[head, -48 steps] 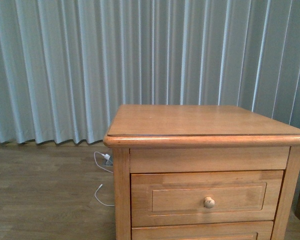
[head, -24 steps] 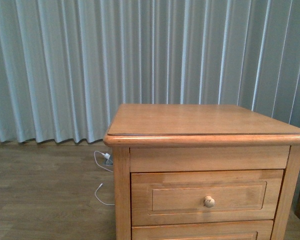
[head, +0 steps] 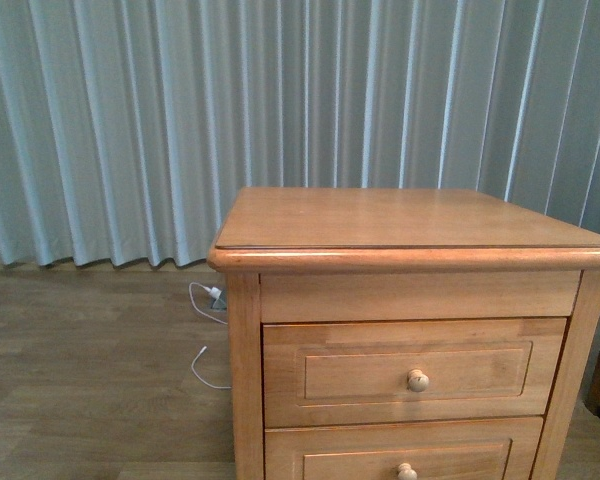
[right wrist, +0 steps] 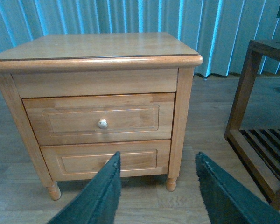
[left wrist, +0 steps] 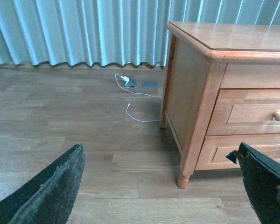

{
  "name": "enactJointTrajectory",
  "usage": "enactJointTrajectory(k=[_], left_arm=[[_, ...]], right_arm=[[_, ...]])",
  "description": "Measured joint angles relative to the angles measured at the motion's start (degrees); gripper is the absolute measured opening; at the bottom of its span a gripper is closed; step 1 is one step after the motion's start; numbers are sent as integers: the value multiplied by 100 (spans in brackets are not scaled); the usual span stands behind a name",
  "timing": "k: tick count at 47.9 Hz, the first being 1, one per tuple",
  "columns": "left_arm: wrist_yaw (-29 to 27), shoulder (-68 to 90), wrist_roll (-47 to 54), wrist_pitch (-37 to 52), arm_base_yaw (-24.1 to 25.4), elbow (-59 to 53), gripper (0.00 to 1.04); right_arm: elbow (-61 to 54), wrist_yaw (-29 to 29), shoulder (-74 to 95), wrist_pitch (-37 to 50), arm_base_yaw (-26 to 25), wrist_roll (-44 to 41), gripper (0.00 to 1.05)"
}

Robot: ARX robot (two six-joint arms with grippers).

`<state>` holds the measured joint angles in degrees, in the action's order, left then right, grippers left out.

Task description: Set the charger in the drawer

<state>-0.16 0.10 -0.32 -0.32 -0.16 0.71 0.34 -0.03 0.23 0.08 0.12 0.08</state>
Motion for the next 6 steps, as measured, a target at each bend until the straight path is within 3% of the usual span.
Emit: enactJointTrajectory(k=[6], left_arm=[[0,0,0,0,0,0,99]], right_arm=[[2,0,0,0,0,0,78]])
